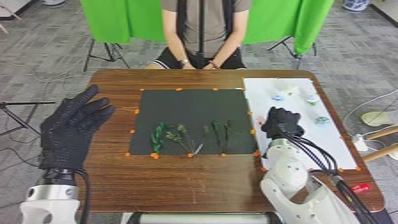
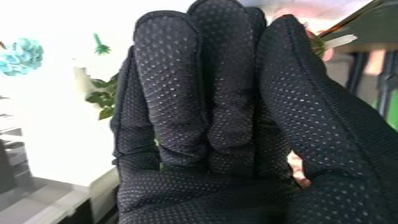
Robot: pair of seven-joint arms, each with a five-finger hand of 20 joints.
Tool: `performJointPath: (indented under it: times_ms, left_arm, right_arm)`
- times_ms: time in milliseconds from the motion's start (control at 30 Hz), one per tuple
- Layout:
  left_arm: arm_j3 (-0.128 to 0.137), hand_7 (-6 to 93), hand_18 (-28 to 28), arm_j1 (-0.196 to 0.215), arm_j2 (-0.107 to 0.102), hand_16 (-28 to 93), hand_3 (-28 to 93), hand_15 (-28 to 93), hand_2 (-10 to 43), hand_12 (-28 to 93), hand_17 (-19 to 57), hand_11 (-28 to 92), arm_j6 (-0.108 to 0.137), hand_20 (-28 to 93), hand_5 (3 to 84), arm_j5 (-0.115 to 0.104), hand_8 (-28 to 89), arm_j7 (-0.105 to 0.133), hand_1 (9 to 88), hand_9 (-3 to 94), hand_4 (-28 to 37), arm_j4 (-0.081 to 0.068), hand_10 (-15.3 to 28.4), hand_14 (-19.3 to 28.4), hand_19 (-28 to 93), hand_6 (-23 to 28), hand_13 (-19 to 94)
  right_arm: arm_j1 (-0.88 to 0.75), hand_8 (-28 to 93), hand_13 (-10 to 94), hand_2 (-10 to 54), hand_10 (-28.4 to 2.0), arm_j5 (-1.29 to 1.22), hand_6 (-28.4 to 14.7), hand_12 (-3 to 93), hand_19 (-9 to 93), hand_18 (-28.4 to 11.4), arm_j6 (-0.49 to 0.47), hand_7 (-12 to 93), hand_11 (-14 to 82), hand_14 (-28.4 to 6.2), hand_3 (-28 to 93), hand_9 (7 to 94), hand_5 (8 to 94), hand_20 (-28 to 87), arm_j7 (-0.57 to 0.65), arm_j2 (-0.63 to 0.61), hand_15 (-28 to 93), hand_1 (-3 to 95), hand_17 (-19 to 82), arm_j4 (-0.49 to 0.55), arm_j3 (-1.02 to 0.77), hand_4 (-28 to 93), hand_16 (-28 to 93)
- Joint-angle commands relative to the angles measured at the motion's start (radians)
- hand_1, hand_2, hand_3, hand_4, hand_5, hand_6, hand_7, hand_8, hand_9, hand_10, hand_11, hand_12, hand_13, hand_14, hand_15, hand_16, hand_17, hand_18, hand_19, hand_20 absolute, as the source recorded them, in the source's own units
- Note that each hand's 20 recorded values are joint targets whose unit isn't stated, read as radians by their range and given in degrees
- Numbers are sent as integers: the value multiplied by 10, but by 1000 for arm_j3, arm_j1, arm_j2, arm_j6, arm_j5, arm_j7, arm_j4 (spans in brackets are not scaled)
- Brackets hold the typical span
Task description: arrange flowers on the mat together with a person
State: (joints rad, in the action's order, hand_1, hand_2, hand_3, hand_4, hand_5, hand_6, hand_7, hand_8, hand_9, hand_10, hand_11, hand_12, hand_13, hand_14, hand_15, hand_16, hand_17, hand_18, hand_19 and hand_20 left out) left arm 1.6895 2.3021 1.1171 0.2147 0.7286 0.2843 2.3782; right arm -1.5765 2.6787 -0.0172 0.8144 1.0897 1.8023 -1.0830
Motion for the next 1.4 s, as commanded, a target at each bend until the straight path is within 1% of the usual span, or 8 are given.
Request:
performJointPath:
  times_ms: [33, 167, 267, 533, 800, 900, 1067, 1400]
  left_arm:
    - [2, 110, 284, 6, 7, -139, 752, 588, 121, 106, -19, 326, -14, -283, 435, 12, -85, -13, 231, 423, -282, -1, 249, 284, 810, 138, 323]
    - [-8, 109, 284, -21, 2, -139, 753, 588, 120, 106, -18, 326, -35, -282, 435, 16, -85, -12, 231, 423, -282, -4, 249, 284, 812, 137, 323]
    - [-23, 109, 284, -45, -42, -139, 753, 587, 120, 106, -11, 326, -29, -282, 434, -3, -85, 14, 231, 423, -282, -5, 249, 284, 820, 137, 324]
    - [-43, 106, 284, -147, -86, -139, 750, 569, 117, 104, 25, 321, -52, -282, 434, -2, -84, 28, 231, 424, -282, -26, 250, 284, 851, 136, 341]
    - [-73, 103, 284, -182, -171, -131, 752, 563, 116, 106, 28, 318, -14, -283, 433, -31, -83, 84, 229, 427, -282, -30, 249, 284, 857, 135, 345]
    - [-79, 104, 284, -192, -183, -129, 751, 563, 116, 107, 28, 317, -7, -283, 433, -39, -83, 90, 230, 429, -283, -35, 249, 284, 857, 135, 345]
    - [-88, 104, 284, -218, -171, -128, 752, 562, 116, 107, 28, 317, -32, -283, 433, -34, -83, 58, 231, 431, -283, -47, 249, 284, 857, 135, 345]
    - [-87, 105, 284, -205, -179, -127, 751, 562, 117, 109, 27, 317, -37, -283, 435, -56, -83, 74, 231, 430, -281, -46, 249, 284, 858, 135, 345]
  right_arm:
    - [2, 22, 835, -95, -77, 17, 25, 262, 792, -186, 116, 158, 206, -56, 682, 937, 907, 54, -85, 12, 525, 541, 271, 50, 9, -283, 175]
    - [64, 25, 832, -95, -78, 25, 23, 265, 791, -181, 98, 157, 208, -57, 685, 937, 907, 51, -214, 81, 528, 540, 267, 75, 76, -283, 176]
    - [114, 26, 829, -95, -78, 27, 23, 264, 791, -180, 60, 156, 209, -57, 688, 937, 906, 50, -346, 161, 532, 539, 264, 69, 126, -283, 178]
    - [234, 28, 817, -95, -77, 47, 23, 269, 788, -174, -22, 155, 201, -60, 697, 937, 906, 48, -578, 331, 543, 533, 255, -19, 267, -283, 179]
    - [329, 29, 813, -95, -77, 67, 24, 270, 786, -172, -80, 157, 205, -61, 698, 937, 905, 49, -600, 349, 550, 530, 250, -104, 385, -283, 174]
    - [346, 29, 809, -95, -78, 81, 27, 270, 785, -171, -139, 157, 205, -61, 697, 937, 901, 50, -588, 352, 554, 529, 247, -116, 405, -283, 172]
    - [382, 25, 805, -95, -77, 67, 30, 271, 785, -172, -180, 159, 210, -64, 694, 937, 897, 53, -537, 355, 563, 526, 246, -142, 433, -283, 168]
    - [392, 14, 783, -95, -79, 83, 29, 276, 786, -176, -230, 162, 214, -66, 691, 936, 873, 57, -506, 344, 588, 511, 237, -159, 462, -283, 162]
